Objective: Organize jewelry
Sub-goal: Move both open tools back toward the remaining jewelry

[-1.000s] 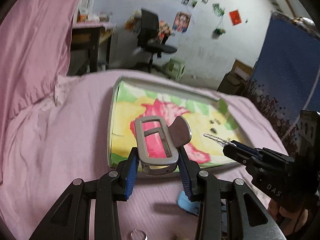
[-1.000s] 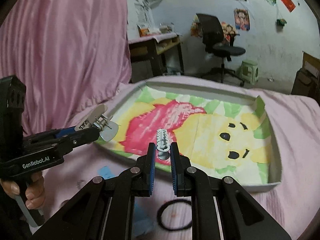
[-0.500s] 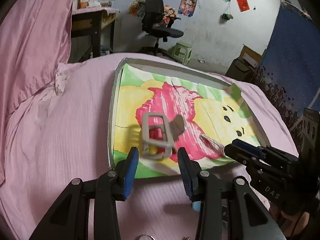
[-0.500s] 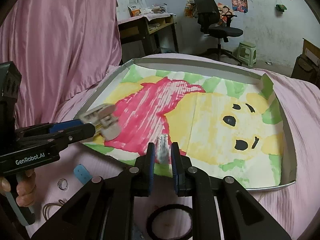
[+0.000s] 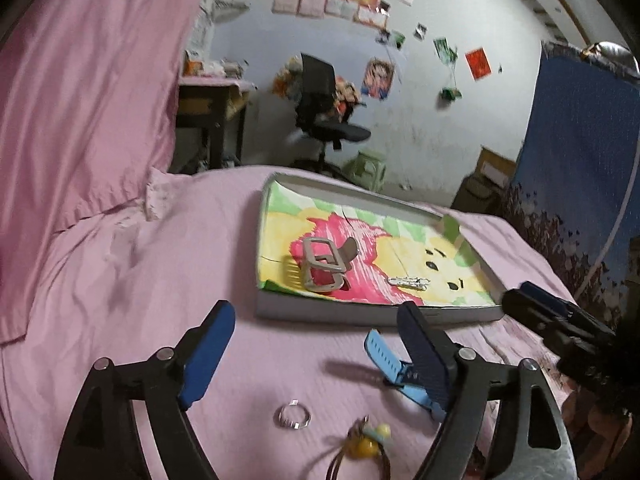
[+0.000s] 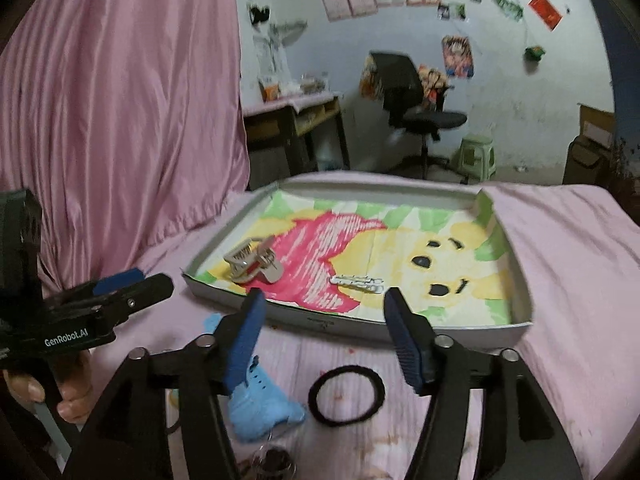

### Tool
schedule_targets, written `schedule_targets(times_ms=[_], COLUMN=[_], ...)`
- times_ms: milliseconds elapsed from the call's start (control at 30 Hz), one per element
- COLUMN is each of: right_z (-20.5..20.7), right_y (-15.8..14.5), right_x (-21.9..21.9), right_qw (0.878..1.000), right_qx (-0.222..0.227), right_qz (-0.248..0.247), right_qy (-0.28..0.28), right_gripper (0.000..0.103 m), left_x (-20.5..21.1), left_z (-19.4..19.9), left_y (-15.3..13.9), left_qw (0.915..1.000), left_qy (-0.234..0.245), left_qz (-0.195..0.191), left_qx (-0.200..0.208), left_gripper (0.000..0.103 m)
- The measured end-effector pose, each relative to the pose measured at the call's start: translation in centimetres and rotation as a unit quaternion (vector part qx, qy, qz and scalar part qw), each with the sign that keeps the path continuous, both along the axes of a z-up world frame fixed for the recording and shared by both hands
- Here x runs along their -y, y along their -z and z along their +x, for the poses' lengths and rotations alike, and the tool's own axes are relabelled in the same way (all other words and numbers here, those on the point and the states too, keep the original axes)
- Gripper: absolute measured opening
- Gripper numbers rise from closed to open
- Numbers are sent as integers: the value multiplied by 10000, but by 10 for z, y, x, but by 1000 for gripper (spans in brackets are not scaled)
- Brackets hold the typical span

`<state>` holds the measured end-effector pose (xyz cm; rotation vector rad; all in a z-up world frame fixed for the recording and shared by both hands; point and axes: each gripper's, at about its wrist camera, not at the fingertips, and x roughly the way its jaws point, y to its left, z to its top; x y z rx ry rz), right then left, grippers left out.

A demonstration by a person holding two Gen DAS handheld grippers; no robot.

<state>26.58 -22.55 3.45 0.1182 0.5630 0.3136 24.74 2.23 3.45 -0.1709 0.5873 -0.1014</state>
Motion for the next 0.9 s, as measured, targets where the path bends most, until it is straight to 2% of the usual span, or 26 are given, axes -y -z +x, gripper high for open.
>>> schedule_targets(times_ms=[167,300,367,600,900], right_z=[-36,-63,-74,-107,-121], right_y=[-12,-19,-21,-22,-5], right_x=[12,16,15,13,12], right_qw=[9990,9970,9960,9941,9958], right_qx=[423,756,886,1074,825], right_qz=[104,74,30,-92,-343], right_qy=[136,166,143,93,-184], right_gripper=[81,94,98,101,101], left_x=[-2,0,2,5,4], left_z=[-35,-64,-74,-107,-116], left_y=[-6,-9,-9,-5,12], left_qw=[9992,9975,9969,9955,9981], left_qy=[-186,-250,-245,-229,33], left_qz=[52,146,168,310,433], left_qx=[358,649,727,871,435], left_gripper=[98,102,103,103,103])
